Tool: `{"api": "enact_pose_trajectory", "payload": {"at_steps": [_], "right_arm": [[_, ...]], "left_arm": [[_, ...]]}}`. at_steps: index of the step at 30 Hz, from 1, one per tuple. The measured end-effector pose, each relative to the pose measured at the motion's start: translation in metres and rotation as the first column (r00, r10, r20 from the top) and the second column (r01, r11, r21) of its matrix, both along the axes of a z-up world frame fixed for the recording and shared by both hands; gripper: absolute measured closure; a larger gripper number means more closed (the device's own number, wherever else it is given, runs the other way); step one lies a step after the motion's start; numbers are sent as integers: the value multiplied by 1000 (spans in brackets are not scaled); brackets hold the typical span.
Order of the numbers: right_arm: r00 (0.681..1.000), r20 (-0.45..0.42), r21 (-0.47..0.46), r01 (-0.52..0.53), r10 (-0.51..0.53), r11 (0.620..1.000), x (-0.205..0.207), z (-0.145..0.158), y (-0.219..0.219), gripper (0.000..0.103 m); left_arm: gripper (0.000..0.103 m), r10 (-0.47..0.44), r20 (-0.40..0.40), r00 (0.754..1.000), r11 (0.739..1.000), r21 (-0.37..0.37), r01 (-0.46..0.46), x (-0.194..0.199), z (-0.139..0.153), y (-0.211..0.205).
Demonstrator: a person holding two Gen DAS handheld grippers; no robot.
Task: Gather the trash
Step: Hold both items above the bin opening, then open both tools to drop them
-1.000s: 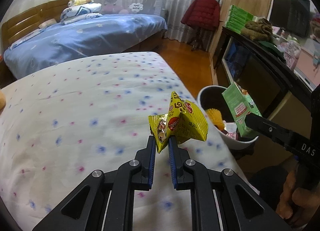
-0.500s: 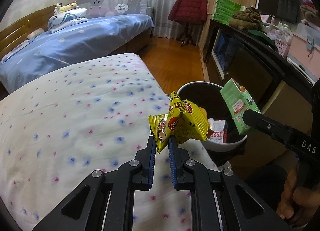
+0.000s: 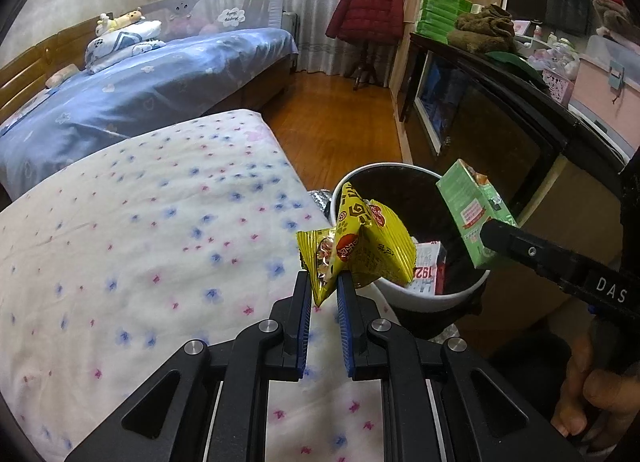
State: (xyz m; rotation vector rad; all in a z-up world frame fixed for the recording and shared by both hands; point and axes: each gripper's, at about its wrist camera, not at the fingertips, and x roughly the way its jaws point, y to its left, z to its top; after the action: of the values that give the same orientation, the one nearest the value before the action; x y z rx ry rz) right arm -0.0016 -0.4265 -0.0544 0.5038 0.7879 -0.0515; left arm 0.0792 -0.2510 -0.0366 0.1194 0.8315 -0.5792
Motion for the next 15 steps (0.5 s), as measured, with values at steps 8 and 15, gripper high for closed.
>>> {"api": "enact_pose_trajectory", "payload": {"at_steps": [8,15], "right_arm": [[1000,-4,-1,12,-12,1000,1,-1,-10,50],[1000,-13,-2,20,-20,1000,3,-2,-13,50]], "left_arm": [[91,-13,1,1000,1000,0,13,5,0,-8],[91,-27,-6,1000,1000,6,27,9,-3,-16]]}}
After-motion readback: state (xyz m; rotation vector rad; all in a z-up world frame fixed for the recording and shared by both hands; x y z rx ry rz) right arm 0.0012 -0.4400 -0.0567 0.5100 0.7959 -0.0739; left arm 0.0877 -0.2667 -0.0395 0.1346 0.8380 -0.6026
